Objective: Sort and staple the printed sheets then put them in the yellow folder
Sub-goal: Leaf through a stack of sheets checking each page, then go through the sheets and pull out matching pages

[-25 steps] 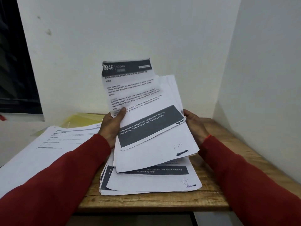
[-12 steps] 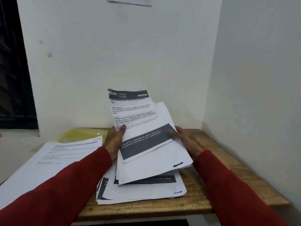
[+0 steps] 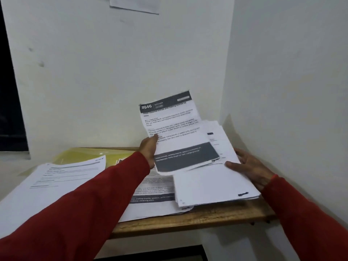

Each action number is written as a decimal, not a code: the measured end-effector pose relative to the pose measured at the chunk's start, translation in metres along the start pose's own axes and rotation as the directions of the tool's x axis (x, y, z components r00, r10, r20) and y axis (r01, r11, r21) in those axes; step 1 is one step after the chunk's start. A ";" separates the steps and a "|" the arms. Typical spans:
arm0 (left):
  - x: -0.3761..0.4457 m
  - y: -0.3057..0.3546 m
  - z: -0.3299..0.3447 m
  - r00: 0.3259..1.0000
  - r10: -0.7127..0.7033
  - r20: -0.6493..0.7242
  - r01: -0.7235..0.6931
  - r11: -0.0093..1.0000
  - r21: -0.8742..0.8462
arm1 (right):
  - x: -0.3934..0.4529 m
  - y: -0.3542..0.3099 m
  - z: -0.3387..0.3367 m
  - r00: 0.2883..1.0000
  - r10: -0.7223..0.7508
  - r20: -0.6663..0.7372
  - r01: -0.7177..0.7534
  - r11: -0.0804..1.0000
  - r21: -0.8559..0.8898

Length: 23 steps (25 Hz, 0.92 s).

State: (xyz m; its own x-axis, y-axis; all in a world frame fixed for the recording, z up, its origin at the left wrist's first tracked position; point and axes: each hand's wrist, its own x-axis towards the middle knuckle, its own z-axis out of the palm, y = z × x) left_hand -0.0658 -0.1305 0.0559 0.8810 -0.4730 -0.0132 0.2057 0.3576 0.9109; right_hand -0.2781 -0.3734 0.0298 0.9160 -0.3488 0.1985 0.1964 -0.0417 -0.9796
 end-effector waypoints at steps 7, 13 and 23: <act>-0.012 0.013 -0.079 0.989 0.114 -0.092 -0.024 0.747 0.665 | 0.021 -0.007 -0.057 0.955 0.235 -0.182 -0.294 0.650 -0.701; -0.019 0.006 -0.128 0.982 0.190 -0.015 -0.049 0.331 0.942 | 0.033 -0.010 -0.042 0.897 0.318 -0.306 -0.409 0.337 -0.848; -0.038 -0.009 -0.125 0.997 0.069 -0.016 0.034 -0.262 0.964 | 0.028 -0.006 0.089 0.976 0.179 -0.122 -0.196 0.486 -0.852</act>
State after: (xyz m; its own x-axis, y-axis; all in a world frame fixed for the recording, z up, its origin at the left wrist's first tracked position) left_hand -0.0479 -0.0155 -0.0034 0.8999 -0.4340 0.0427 -0.4350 -0.8864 0.1583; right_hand -0.2226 -0.2996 0.0440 0.8865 -0.4624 0.0152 -0.3817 -0.7495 -0.5409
